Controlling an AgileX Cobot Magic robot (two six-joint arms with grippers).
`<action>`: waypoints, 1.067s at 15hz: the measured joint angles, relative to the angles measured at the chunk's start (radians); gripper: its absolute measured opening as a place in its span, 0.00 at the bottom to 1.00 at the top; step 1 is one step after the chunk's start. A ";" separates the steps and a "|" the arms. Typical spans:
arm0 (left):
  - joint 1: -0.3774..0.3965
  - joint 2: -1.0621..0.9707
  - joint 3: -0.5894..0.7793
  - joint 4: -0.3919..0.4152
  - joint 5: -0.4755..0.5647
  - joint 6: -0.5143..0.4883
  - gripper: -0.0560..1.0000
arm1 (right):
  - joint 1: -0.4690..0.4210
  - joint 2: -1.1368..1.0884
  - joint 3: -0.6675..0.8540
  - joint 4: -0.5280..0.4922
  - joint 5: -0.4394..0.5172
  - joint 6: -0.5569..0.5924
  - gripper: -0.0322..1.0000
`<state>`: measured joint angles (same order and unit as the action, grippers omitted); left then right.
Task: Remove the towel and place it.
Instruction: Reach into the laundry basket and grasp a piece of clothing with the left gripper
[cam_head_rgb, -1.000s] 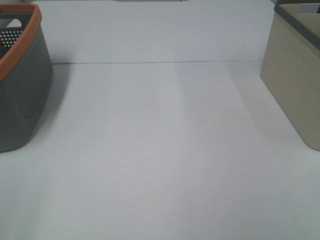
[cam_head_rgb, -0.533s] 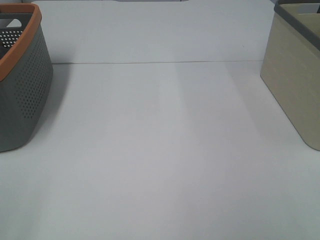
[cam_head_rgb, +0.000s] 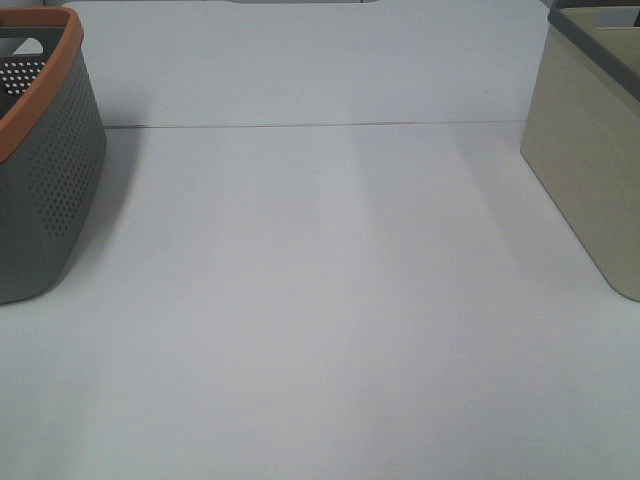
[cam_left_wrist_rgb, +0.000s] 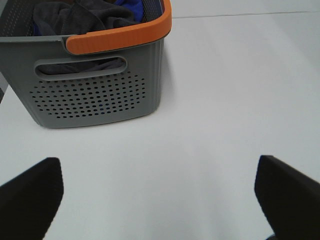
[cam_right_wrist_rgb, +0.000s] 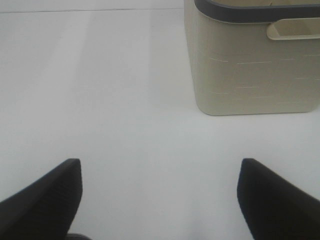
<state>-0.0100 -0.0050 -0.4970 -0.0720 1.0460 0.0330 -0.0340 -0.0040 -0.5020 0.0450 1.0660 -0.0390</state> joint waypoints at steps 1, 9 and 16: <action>0.000 0.000 0.000 0.000 0.000 -0.001 0.99 | 0.000 0.000 0.000 0.000 0.000 0.000 0.83; 0.000 0.000 0.000 0.000 0.000 0.000 0.99 | 0.000 0.000 0.000 0.000 0.000 0.000 0.83; 0.000 0.212 -0.186 0.000 0.044 0.000 0.99 | 0.000 0.000 0.000 0.000 0.000 0.000 0.83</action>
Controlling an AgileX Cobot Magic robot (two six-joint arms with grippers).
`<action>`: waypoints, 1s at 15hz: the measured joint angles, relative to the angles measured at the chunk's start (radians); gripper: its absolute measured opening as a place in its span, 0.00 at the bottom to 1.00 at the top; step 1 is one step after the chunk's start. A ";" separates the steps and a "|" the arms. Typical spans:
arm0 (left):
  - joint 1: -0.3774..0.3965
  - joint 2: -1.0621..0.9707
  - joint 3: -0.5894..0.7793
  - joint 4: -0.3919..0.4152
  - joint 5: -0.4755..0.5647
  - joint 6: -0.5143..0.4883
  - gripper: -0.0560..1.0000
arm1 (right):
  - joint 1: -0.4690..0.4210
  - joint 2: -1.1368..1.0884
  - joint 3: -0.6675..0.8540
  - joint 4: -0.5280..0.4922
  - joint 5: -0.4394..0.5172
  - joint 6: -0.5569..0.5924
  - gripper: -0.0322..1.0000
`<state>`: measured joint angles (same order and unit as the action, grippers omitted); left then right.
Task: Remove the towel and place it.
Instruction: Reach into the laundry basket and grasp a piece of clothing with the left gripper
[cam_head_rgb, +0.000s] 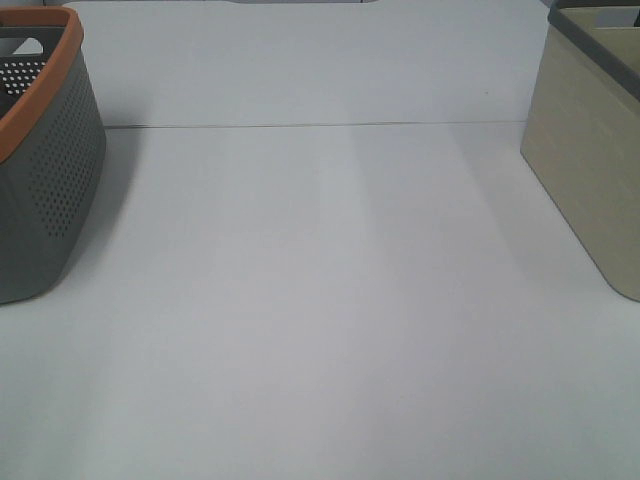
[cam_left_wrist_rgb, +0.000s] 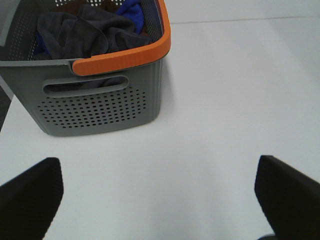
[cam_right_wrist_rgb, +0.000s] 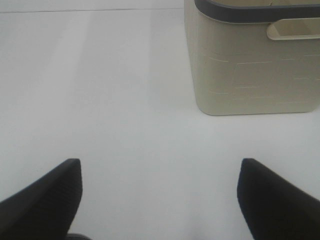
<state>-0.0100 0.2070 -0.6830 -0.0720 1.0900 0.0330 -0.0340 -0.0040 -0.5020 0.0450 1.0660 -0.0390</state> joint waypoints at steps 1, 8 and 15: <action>0.000 0.080 -0.043 0.000 0.030 0.001 0.99 | 0.000 0.000 0.000 0.000 0.000 0.000 0.83; 0.000 0.535 -0.360 -0.003 0.128 0.049 0.99 | 0.000 0.000 0.000 0.000 0.000 0.000 0.83; 0.000 0.981 -0.675 -0.007 0.127 0.283 0.99 | 0.000 0.000 0.000 0.000 0.000 0.000 0.83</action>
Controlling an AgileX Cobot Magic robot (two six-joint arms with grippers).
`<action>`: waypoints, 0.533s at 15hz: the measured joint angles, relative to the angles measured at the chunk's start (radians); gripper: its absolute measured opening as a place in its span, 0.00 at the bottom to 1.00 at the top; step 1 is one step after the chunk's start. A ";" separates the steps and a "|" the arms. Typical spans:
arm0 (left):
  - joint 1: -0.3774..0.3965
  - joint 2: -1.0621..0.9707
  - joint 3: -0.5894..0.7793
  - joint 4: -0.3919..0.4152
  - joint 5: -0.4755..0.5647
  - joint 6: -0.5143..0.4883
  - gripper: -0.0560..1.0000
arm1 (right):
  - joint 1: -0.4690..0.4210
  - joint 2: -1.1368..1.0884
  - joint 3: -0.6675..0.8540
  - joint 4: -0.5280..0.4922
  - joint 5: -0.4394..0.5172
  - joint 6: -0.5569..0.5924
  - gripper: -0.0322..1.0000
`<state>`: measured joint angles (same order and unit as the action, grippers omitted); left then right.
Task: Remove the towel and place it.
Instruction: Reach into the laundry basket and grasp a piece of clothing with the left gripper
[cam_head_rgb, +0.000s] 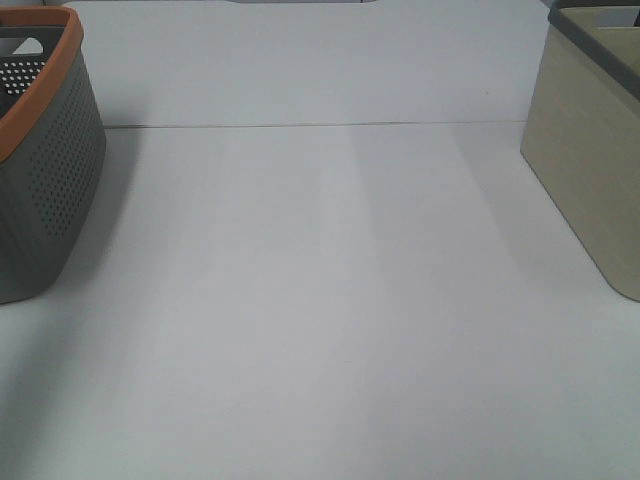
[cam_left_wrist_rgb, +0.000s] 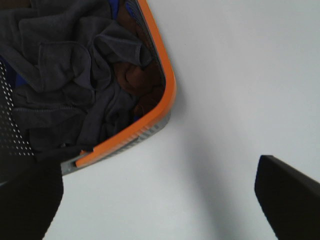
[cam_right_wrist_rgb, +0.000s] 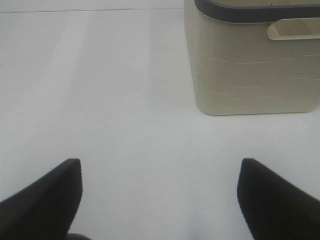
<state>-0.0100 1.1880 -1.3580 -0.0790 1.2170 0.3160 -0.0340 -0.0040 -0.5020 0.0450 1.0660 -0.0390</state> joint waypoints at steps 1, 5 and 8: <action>0.000 0.054 -0.044 -0.004 0.000 0.023 0.99 | 0.000 0.000 0.000 0.000 0.000 0.000 0.83; 0.036 0.282 -0.234 -0.025 0.000 0.201 0.99 | 0.000 0.000 0.000 0.000 0.000 0.000 0.83; 0.132 0.459 -0.345 -0.033 -0.002 0.367 0.99 | 0.000 0.000 0.000 0.000 0.000 0.000 0.83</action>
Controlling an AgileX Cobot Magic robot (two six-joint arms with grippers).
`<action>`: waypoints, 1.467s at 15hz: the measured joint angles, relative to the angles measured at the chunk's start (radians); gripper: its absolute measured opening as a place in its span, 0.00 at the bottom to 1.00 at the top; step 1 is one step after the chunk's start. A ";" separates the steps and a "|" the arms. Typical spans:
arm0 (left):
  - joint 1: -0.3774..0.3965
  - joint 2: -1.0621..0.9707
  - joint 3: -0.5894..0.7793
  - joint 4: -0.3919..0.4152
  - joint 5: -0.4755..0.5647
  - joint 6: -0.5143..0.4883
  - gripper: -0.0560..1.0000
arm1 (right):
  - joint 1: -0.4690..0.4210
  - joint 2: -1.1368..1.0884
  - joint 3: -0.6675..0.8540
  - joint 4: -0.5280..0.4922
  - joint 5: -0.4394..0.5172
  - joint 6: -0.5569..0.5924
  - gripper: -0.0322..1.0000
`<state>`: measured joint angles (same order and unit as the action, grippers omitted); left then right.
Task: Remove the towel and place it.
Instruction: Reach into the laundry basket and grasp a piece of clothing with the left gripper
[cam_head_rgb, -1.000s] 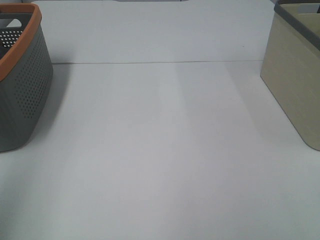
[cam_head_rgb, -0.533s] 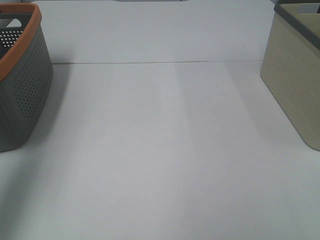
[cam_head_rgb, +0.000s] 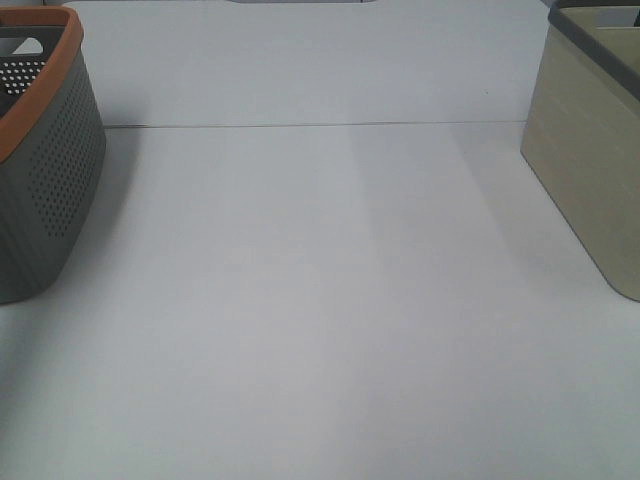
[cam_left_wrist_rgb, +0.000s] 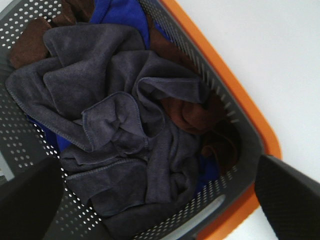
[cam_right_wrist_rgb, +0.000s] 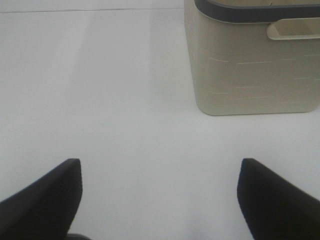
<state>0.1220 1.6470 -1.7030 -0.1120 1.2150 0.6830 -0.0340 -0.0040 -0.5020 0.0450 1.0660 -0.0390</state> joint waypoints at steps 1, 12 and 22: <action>0.025 0.039 -0.021 0.000 0.000 0.038 0.99 | 0.000 0.000 0.000 0.000 0.000 0.000 0.83; 0.201 0.299 -0.124 -0.038 -0.001 0.393 0.99 | 0.000 0.000 0.000 0.000 0.000 0.000 0.83; 0.201 0.419 -0.124 -0.014 -0.080 0.510 0.99 | 0.000 0.000 0.000 0.001 0.000 0.000 0.83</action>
<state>0.3230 2.0660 -1.8270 -0.1260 1.1350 1.1930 -0.0340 -0.0040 -0.5020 0.0460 1.0660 -0.0390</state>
